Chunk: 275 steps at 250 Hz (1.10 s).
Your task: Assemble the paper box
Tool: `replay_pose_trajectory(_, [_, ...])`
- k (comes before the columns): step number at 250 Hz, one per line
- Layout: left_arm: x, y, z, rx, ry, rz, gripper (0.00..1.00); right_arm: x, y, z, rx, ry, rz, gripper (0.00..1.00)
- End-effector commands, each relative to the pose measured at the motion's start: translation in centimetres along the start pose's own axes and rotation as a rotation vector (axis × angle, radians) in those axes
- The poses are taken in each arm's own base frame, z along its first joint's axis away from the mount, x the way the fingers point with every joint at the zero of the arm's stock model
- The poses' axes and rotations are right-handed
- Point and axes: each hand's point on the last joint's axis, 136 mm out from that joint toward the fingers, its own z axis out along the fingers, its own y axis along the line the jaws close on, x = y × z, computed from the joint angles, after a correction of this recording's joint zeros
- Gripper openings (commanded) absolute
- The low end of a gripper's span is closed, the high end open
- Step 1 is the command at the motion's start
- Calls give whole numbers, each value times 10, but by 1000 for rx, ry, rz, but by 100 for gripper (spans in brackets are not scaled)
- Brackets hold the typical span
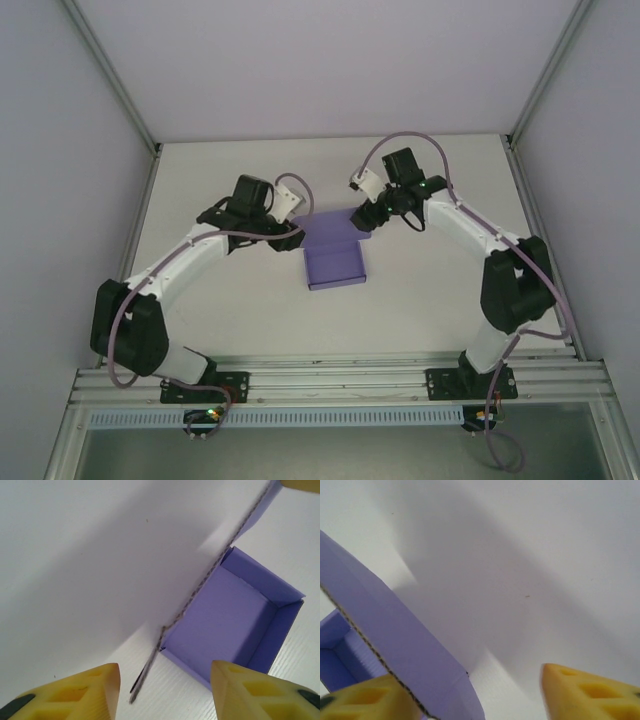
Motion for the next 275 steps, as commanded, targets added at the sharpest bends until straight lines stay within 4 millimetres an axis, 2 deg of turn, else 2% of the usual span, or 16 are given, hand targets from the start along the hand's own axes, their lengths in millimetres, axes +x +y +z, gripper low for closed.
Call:
replay_pose_trajectory(1, [5,-1,4,0,58,67,42,17,15,3,-117,65,-33,46])
replay_pose_trajectory(10, [5,2,6,-13,71,71,34,17,13,4,-116,63,-43,45])
replay_pose_trajectory(24, [6,7,9,-32,89,69,33,18,13,5,-122,62,-55,45])
replay_pose_trajectory(36, [6,7,11,-28,105,68,27,17,14,6,-129,58,-65,45])
replay_pose_trajectory(78, [1,6,14,-21,107,78,0,19,16,8,-146,66,-57,27])
replay_pose_trajectory(90, [0,8,14,-34,103,82,0,20,17,7,-147,68,-56,21])
replay_pose_trajectory(141, [-20,10,2,-79,-1,50,0,16,8,-5,-57,54,-13,15])
replay_pose_trajectory(162, [-33,11,-3,-95,-60,-25,0,4,2,-14,14,1,70,12])
replay_pose_trajectory(178, [-44,10,-7,-98,-105,-94,0,-15,-8,-21,97,-85,147,12])
replay_pose_trajectory(206, [-57,7,-3,-87,-174,-178,0,-38,-21,-27,229,-218,329,12])
replay_pose_trajectory(221, [-59,6,4,-87,-187,-191,0,-49,-14,-26,223,-278,334,11])
replay_pose_trajectory(240, [-54,14,6,-141,-161,-169,0,-56,-5,-23,214,-308,281,11])
replay_pose_trajectory(255, [-49,19,0,-168,-116,-122,19,-53,-3,-20,206,-266,249,10])
replay_pose_trajectory(268, [-43,27,-9,-205,-84,-98,55,-46,-5,-16,212,-218,218,8])
replay_pose_trajectory(275, [-40,31,-15,-225,-74,-82,63,-42,-4,-13,206,-196,196,8])
